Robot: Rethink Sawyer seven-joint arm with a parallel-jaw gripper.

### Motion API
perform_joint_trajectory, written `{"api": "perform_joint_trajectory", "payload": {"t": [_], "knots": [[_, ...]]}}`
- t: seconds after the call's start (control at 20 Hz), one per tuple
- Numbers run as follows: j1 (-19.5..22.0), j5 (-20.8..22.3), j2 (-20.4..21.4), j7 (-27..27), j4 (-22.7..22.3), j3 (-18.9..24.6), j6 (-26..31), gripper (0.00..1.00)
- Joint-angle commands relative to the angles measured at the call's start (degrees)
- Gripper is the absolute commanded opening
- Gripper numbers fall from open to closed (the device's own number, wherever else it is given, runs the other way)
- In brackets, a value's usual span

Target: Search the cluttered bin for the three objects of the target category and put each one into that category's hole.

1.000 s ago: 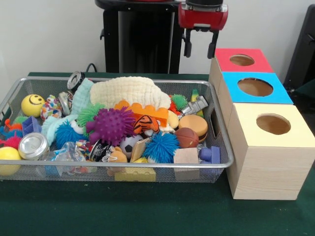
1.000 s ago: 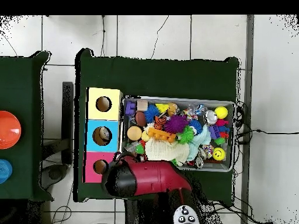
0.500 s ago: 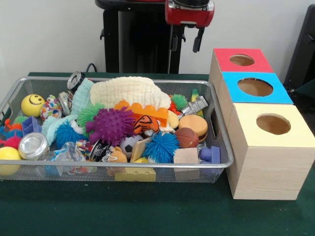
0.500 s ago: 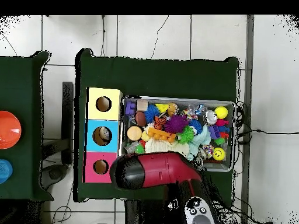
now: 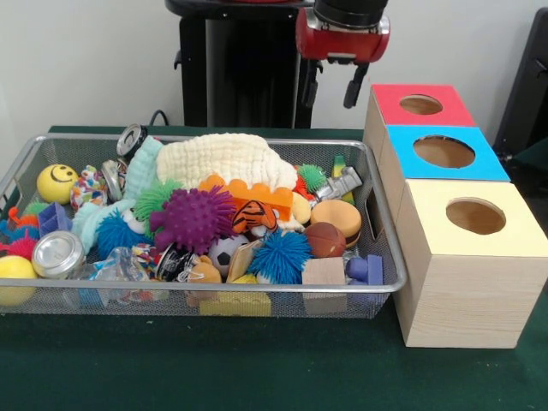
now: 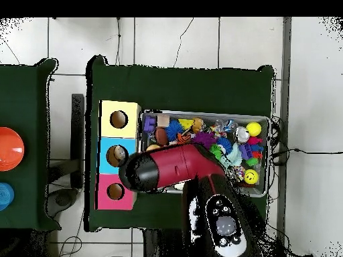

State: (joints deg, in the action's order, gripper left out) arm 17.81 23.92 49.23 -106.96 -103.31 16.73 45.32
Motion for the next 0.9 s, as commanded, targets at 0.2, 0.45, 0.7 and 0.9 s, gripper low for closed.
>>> {"api": "perform_joint_trajectory", "payload": {"t": [0.2, 0.45, 0.7, 0.9], "knots": [[2.2, 11.7, -4.0, 18.6, 12.1, 6.9, 1.9, 1.00], [3.0, 14.8, -3.9, 21.4, 14.6, 8.5, 4.3, 1.00], [5.6, 15.1, -4.0, 26.4, 16.8, 11.1, 7.4, 1.00], [7.7, 15.8, -3.7, 28.9, 17.3, 12.5, 7.6, 1.00]]}}
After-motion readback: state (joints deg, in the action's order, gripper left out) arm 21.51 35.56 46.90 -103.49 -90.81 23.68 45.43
